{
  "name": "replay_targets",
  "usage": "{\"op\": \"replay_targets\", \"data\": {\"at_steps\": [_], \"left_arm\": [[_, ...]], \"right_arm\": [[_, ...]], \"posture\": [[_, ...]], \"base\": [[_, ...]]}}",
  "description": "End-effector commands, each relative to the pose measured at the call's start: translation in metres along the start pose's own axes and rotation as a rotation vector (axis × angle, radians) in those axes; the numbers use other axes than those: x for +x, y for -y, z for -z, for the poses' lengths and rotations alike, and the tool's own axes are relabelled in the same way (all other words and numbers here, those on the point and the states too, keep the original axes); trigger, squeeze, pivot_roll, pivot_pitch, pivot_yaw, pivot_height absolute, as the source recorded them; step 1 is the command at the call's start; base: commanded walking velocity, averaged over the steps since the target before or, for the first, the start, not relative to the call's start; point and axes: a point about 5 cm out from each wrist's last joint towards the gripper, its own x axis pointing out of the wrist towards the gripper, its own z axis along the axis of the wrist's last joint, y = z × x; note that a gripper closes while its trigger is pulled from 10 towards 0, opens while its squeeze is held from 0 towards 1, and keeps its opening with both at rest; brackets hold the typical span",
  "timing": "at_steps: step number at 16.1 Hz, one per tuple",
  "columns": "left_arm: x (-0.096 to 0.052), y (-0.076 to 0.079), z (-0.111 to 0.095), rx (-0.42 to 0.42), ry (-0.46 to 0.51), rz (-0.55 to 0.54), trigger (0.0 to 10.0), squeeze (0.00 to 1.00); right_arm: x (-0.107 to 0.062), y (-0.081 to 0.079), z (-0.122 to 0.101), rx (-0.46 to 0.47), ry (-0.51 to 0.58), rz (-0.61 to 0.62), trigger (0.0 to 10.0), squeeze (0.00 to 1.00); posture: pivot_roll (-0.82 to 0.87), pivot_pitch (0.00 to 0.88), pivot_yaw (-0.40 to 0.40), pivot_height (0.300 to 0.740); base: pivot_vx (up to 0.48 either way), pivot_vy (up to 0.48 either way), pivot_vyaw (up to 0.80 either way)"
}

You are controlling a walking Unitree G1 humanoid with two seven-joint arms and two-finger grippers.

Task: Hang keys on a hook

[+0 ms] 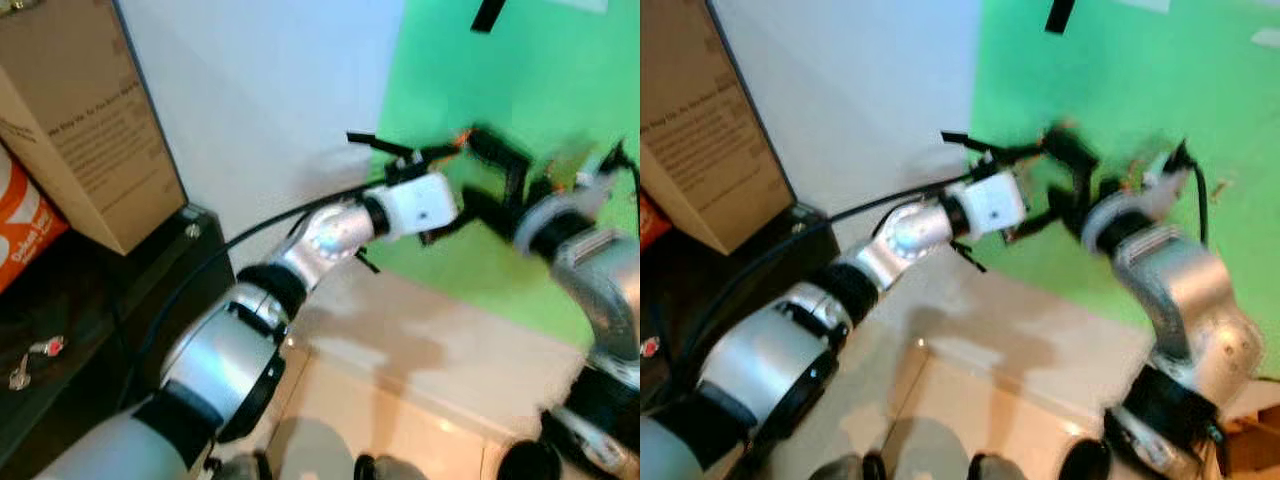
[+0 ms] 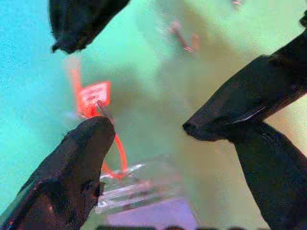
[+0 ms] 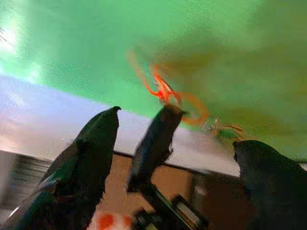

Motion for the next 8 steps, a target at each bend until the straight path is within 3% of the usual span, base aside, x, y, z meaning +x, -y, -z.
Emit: {"op": "replay_targets", "data": {"at_steps": [1,8], "left_arm": [[0.001,-0.016,-0.012,-0.012,0.072,-0.064,10.0,0.0],[-0.016,-0.013,0.005,-0.093,0.029,-0.042,10.0,0.0]], "right_arm": [[-0.002,0.009,0.005,-0.045,-0.032,0.06,10.0,0.0],[-0.003,0.019,0.004,-0.085,0.036,0.052,10.0,0.0]], "posture": [[-0.29,0.039,-0.023,0.74],[-0.26,0.013,0.014,0.74]], "base": [[0.0,0.0,0.0],[0.0,0.0,0.0]]}}
